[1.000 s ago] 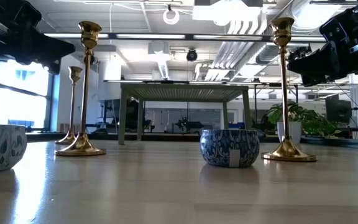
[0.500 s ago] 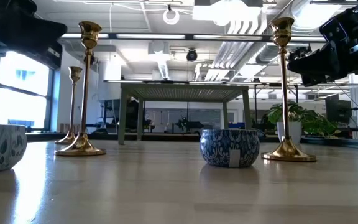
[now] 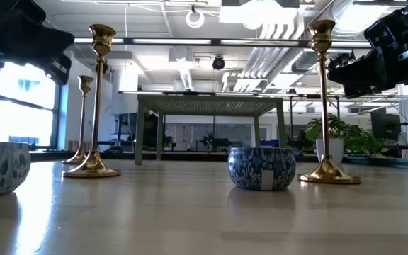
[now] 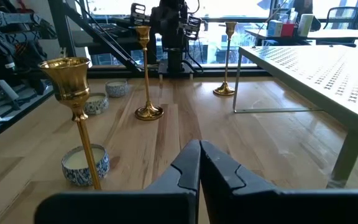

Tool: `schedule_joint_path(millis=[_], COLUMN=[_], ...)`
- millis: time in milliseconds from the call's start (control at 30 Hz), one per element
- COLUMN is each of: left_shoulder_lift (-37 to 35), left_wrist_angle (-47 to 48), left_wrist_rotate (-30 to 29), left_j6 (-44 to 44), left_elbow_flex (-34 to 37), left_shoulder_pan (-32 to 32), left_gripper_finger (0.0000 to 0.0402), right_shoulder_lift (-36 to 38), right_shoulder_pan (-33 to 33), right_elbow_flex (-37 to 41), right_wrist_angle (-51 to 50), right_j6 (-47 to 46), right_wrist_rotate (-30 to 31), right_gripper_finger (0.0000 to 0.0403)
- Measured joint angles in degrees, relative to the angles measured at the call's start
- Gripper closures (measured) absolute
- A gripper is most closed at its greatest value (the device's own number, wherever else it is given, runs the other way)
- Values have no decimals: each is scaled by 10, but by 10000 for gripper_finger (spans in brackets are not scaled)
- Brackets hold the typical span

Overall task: Pick & Place candle stick holders
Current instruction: Put the top gold candle holder on the shelf

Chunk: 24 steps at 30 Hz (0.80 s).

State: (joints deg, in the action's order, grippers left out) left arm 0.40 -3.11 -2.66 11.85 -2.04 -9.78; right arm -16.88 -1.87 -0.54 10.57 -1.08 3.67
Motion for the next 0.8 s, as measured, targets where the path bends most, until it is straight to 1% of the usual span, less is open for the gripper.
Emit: schedule_joint_path(millis=[67,100,233,333,467,533,733,800], left_shoulder_lift=[0,0,0,0,0,0,0,0], left_wrist_angle=[7,7,13,15,12,17,38,38], left_wrist_rotate=[-32,-40,-36,-26,-47,-52,-62,-72], left_j6=[7,30,144,167,168,168,168,168], left_elbow_flex=[0,0,-1,-1,-2,-2,-3,-3], left_shoulder_pan=[0,0,0,0,0,0,0,0], left_gripper_finger=[401,401,401,401,401,401,401,401], right_shoulder_lift=[0,0,0,0,0,0,0,0], right_shoulder_pan=[0,0,0,0,0,0,0,0], right_elbow_flex=[0,0,0,0,0,0,0,0], right_wrist_angle=[0,0,-1,1,12,19,129,161], right_j6=[1,13,105,123,62,36,-118,-142], right_wrist_rotate=[0,1,5,5,-6,6,25,38], right_gripper_finger=[400,399,396,397,397,396,399,400])
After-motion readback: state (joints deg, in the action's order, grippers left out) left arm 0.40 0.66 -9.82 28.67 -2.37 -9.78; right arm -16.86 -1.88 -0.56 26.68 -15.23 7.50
